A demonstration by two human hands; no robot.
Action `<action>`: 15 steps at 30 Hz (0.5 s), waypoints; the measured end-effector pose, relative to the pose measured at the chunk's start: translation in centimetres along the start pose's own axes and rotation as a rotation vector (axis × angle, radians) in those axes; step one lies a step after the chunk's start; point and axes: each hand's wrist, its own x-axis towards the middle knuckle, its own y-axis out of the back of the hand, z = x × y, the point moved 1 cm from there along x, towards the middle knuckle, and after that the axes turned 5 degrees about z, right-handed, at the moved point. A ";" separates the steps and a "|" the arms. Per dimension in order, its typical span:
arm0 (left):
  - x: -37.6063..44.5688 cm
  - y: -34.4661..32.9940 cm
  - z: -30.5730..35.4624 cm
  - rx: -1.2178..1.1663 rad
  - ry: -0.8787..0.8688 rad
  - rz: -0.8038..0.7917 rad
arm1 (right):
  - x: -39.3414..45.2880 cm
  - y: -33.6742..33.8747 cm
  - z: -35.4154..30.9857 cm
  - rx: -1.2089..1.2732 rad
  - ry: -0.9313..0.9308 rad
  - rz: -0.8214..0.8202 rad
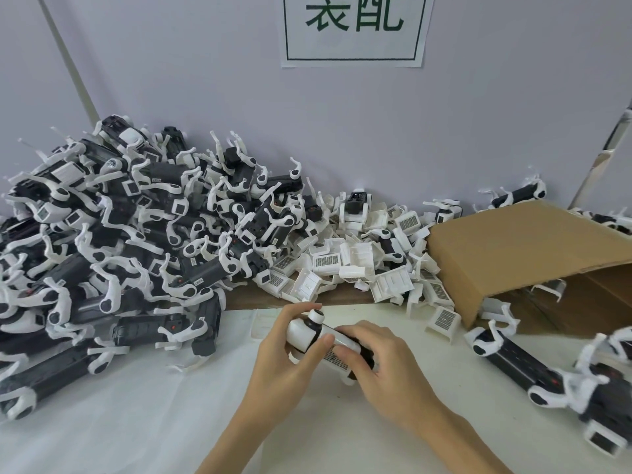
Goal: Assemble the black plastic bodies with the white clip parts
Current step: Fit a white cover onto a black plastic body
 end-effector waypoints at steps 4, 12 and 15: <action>0.0 -0.3 -0.1 0.024 -0.008 0.025 | -0.1 0.0 0.0 -0.024 0.016 -0.048; 0.1 0.3 -0.3 0.108 -0.043 0.108 | -0.3 0.2 -0.7 -0.185 0.146 -0.047; 0.2 -0.1 0.1 0.077 -0.001 0.147 | -0.2 0.3 -1.5 -0.270 0.261 0.014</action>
